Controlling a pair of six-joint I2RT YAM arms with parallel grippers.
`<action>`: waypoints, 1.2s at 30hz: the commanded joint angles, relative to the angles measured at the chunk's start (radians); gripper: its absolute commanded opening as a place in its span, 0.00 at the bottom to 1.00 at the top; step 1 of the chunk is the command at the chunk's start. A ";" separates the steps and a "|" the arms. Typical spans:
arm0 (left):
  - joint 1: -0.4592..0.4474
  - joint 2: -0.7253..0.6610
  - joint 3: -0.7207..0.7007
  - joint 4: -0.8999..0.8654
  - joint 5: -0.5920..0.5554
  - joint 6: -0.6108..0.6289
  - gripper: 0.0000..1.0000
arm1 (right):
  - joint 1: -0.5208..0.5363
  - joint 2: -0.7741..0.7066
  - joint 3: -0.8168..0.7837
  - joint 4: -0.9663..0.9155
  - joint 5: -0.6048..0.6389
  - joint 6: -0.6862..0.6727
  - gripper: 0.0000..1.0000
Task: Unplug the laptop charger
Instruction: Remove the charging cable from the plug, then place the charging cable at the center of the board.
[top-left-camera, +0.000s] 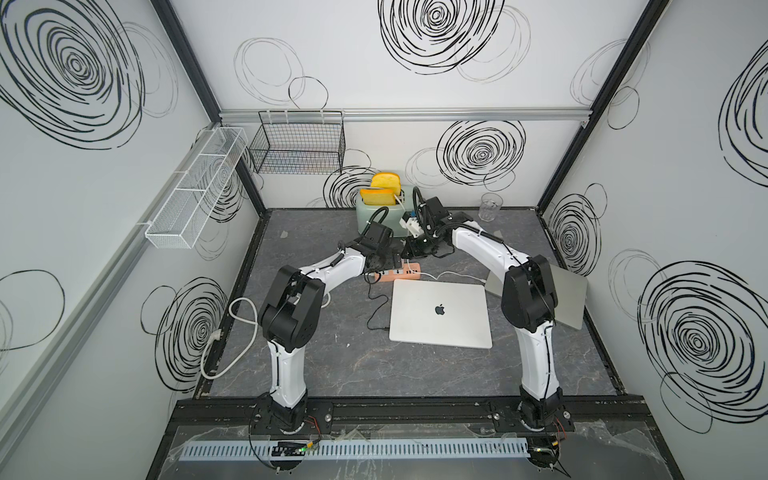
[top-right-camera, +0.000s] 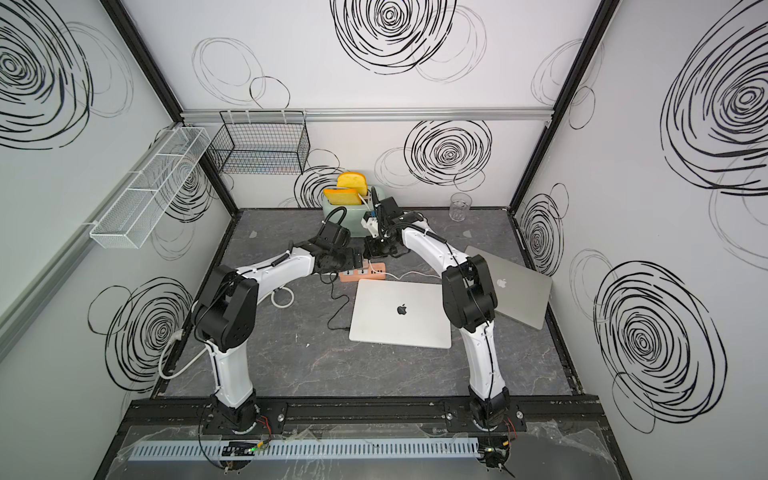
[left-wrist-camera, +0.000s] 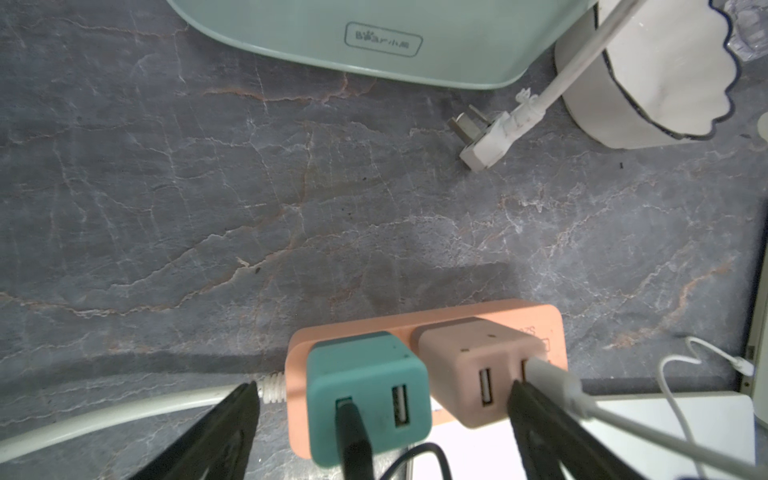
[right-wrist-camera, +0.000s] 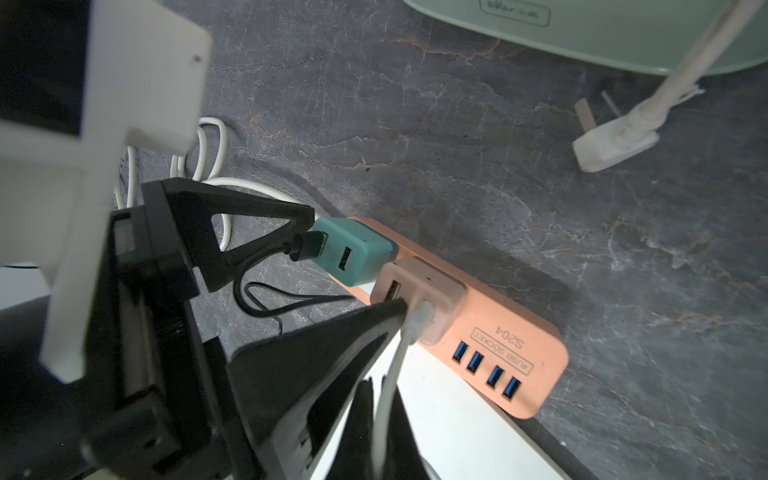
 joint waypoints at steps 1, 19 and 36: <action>0.000 0.045 -0.019 -0.054 -0.053 -0.004 0.98 | 0.000 -0.062 0.080 -0.015 -0.038 0.008 0.00; -0.001 0.009 0.017 -0.052 0.027 0.014 0.98 | -0.120 -0.101 -0.055 0.018 -0.016 0.124 0.00; -0.016 -0.025 0.144 -0.096 0.111 0.099 0.97 | -0.233 -0.072 -0.306 0.162 -0.069 0.138 0.09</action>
